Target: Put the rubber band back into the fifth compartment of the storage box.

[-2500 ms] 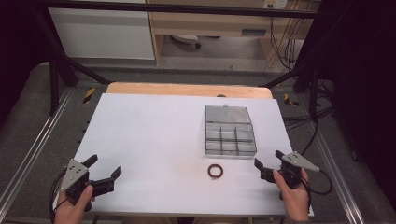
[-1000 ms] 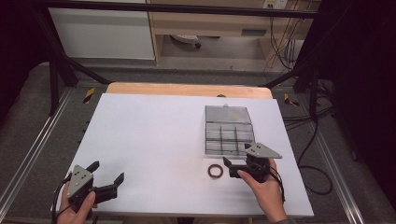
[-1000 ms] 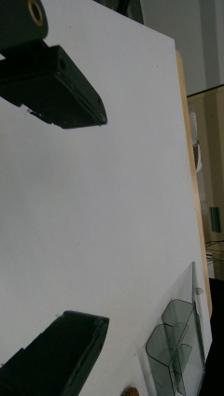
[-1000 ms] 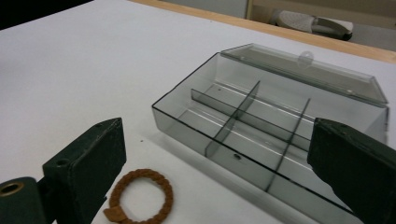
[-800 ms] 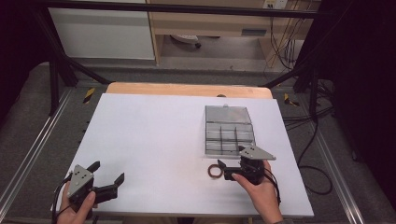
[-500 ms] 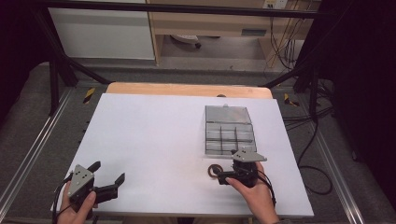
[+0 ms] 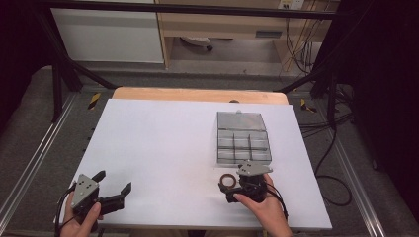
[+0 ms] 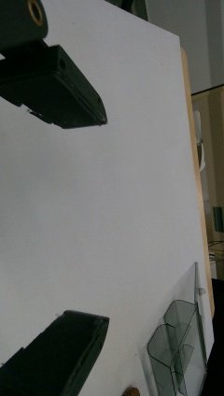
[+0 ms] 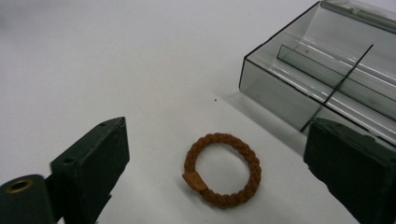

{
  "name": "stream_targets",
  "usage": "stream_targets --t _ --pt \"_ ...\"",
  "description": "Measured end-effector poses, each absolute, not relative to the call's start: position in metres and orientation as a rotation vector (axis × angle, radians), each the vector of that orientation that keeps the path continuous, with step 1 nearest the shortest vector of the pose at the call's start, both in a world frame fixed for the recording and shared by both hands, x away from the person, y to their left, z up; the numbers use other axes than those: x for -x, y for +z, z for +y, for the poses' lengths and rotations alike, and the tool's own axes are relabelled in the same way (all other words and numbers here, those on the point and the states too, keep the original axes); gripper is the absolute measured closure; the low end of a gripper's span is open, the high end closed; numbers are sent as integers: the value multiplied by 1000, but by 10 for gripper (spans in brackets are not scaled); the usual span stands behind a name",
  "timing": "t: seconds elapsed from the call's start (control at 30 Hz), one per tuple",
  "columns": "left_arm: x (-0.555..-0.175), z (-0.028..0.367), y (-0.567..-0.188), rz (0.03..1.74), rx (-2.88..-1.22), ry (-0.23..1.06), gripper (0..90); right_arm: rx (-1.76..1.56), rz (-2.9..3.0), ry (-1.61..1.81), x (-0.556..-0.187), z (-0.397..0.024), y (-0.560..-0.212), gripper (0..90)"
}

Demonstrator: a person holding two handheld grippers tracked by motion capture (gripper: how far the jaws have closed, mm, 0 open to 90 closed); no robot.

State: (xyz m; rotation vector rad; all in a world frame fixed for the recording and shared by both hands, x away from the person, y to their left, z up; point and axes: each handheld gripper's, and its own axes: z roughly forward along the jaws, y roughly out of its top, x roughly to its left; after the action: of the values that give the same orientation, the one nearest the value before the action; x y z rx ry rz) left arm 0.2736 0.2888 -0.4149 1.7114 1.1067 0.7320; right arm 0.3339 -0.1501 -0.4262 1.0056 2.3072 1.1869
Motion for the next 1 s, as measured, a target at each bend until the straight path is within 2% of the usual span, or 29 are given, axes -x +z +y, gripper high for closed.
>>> stream_targets --t 0.23,0.27,0.37,0.43,0.47,0.6,0.83,1.0 --pt "-273 289 -414 1109 -1707 724 44 -994 2351 1164 -333 -151 -430 198" --pt "-273 289 -415 1108 -1707 725 44 -990 2354 1162 -333 -151 -431 253" --pt "-273 289 -414 1107 -1707 726 44 -989 2365 1151 -332 -151 -432 302" --pt "-273 289 -414 1106 -1706 727 44 -985 2380 1152 -332 -153 -434 389" --pt "-273 289 -414 1106 -1707 727 44 -985 2380 1152 -332 -153 -434 389" --pt "-273 288 -414 1103 -1711 728 44 -987 2386 1161 -332 -154 -434 487" --pt "-273 289 -414 1106 -1715 729 44 -990 2394 1183 -333 -154 -435 595" --pt "-274 288 -415 1103 -1721 731 44 -982 2417 1185 -335 -153 -437 633"
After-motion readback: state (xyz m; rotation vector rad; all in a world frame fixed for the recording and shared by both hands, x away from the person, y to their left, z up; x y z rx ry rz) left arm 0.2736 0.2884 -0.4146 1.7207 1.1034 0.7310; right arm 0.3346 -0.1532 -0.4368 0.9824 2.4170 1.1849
